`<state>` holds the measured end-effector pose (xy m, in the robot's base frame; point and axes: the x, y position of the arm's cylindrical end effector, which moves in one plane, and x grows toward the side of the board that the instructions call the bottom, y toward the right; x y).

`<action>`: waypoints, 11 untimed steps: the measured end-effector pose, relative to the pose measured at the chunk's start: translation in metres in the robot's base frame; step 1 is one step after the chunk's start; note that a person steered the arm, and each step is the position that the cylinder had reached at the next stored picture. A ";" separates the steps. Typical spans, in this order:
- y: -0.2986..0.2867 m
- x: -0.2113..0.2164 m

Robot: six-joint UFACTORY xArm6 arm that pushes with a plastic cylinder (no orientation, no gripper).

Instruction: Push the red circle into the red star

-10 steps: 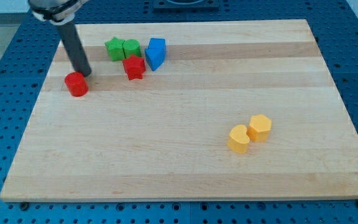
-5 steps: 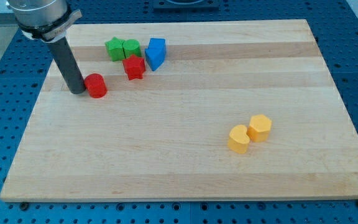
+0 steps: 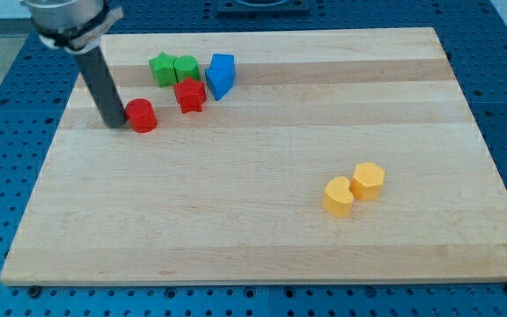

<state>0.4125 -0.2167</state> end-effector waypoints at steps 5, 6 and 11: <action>0.041 0.001; 0.011 0.026; 0.021 -0.081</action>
<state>0.3311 -0.1960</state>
